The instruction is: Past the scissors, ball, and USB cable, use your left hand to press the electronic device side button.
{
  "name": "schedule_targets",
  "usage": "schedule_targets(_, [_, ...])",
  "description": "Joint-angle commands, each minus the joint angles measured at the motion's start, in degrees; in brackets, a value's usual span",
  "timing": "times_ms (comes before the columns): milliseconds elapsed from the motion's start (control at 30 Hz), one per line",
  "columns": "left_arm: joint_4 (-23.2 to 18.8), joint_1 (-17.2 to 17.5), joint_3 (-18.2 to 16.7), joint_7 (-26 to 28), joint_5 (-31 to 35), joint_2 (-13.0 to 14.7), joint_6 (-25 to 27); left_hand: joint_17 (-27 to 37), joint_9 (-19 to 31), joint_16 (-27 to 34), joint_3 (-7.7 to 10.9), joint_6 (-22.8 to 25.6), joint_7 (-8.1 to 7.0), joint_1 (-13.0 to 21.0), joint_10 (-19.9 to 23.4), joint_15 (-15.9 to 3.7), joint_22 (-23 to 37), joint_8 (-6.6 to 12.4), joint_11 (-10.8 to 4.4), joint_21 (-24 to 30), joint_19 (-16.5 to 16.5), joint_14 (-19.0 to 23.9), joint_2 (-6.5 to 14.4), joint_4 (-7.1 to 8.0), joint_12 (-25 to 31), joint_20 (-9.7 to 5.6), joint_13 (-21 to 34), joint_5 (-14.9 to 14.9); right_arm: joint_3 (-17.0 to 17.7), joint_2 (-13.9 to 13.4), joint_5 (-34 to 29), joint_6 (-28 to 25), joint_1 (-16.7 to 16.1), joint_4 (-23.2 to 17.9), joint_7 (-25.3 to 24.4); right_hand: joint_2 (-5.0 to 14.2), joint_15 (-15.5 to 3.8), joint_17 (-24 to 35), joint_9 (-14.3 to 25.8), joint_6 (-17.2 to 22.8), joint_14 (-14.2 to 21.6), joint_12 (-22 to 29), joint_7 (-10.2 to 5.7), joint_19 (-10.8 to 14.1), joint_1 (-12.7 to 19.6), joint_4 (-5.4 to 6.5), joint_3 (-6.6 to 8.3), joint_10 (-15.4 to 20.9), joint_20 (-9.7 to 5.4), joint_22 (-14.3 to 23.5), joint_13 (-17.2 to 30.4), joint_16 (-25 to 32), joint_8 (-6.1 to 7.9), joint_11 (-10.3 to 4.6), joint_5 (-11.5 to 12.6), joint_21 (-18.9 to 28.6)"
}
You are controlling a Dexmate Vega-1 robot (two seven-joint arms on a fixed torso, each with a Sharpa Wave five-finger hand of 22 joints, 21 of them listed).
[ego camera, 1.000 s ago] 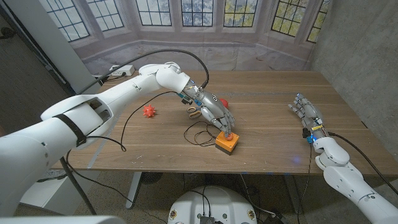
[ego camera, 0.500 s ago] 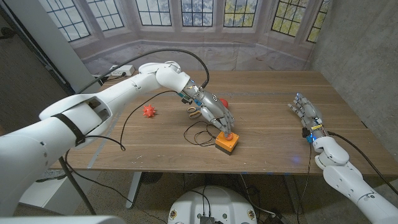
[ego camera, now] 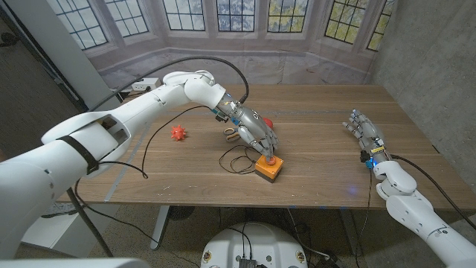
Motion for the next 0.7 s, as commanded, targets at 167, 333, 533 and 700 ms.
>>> schedule_targets(167, [-3.38,1.16,-1.99,1.99,1.08,1.47,1.07,0.1,0.08,0.05,0.0,0.16,0.16,-0.08,0.12,-0.13,0.12,-0.16,-0.38,0.26,0.28,0.54,-0.19,-0.13,0.08,-0.18,0.02,0.3,-0.51,-0.6,-0.22,-0.76,0.55,-0.45,0.49,-0.18,-0.87,0.07,0.07,0.12,-0.22,0.37,0.17,-0.15,-0.44,-0.45,0.29,-0.2,-1.69,0.17,0.16,0.22,0.28,0.05,0.27,-0.16])
schedule_targets(333, [-4.25,1.56,-2.51,2.4,1.12,1.87,1.72,0.07,0.07,0.03,0.03,-0.06,0.25,0.01,0.08,-0.06,0.1,-0.26,-0.46,0.26,0.36,0.68,-0.18,-0.19,0.03,-0.17,0.02,0.32,-0.66,-0.78,-0.27,-1.07,0.77,-0.57,0.59,-0.18,-0.83,0.06,0.07,0.12,-0.21,0.35,0.2,-0.13,-0.44,-0.51,0.34,-0.28,-1.63,0.17,0.17,0.24,0.28,0.21,0.28,-0.15])
schedule_targets(533, [-5.27,1.86,-3.14,2.81,1.19,2.33,2.36,0.06,0.07,0.02,0.06,-0.26,0.22,0.07,-0.01,-0.02,0.09,-0.34,-0.44,0.26,0.42,0.8,-0.18,-0.24,-0.04,-0.2,0.03,0.32,-0.71,-0.75,-0.24,-1.08,0.95,-0.53,0.6,-0.14,-0.95,0.05,0.07,0.12,-0.26,0.38,0.13,-0.2,-0.43,-0.58,0.41,-0.23,-1.68,0.18,0.17,0.23,0.28,0.15,0.29,-0.17])
schedule_targets(700, [-6.35,2.5,-3.93,3.68,2.01,2.71,3.17,0.05,0.07,-0.02,0.09,-0.42,0.18,0.13,-0.04,-0.07,0.08,-0.4,-0.48,0.25,0.46,0.83,-0.19,-0.29,-0.07,-0.19,0.03,0.33,-0.81,-0.75,-0.24,-1.16,1.02,-0.59,0.63,-0.12,-0.9,0.04,0.07,0.12,-0.24,0.4,0.12,-0.17,-0.42,-0.64,0.47,-0.21,-1.67,0.18,0.17,0.24,0.28,0.24,0.3,-0.16])
